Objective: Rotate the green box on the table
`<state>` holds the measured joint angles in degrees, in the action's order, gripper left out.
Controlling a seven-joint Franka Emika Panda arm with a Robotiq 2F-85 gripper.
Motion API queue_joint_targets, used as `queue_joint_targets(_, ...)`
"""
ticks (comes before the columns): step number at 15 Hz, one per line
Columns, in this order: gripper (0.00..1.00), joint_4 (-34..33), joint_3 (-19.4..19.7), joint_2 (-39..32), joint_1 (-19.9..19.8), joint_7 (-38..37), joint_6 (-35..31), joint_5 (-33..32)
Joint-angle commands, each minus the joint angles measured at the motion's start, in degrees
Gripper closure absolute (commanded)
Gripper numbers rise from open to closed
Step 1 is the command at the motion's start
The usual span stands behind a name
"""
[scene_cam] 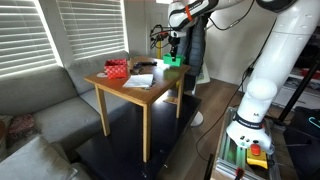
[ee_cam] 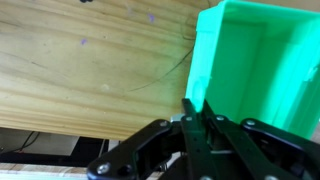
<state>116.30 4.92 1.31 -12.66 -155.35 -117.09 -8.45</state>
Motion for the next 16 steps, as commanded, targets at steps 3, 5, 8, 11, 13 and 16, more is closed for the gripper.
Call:
queue_joint_targets(3,0.98,-3.78,1.84,-3.21,1.96,-2.65,1.3,-0.87)
queue_joint_targets(5,0.98,-4.47,1.89,-3.45,2.37,-2.16,1.76,-0.21)
queue_joint_targets(8,0.98,-5.49,2.14,-3.63,2.73,-2.08,2.35,-0.25)
queue_joint_targets(11,0.98,-6.65,2.77,-4.01,2.36,-2.1,4.55,0.41)
queue_joint_targets(13,0.98,-7.15,3.22,-4.24,2.31,-2.08,6.21,0.83)
queue_joint_targets(16,0.98,-6.46,2.66,-3.72,3.3,-2.11,7.14,2.9)
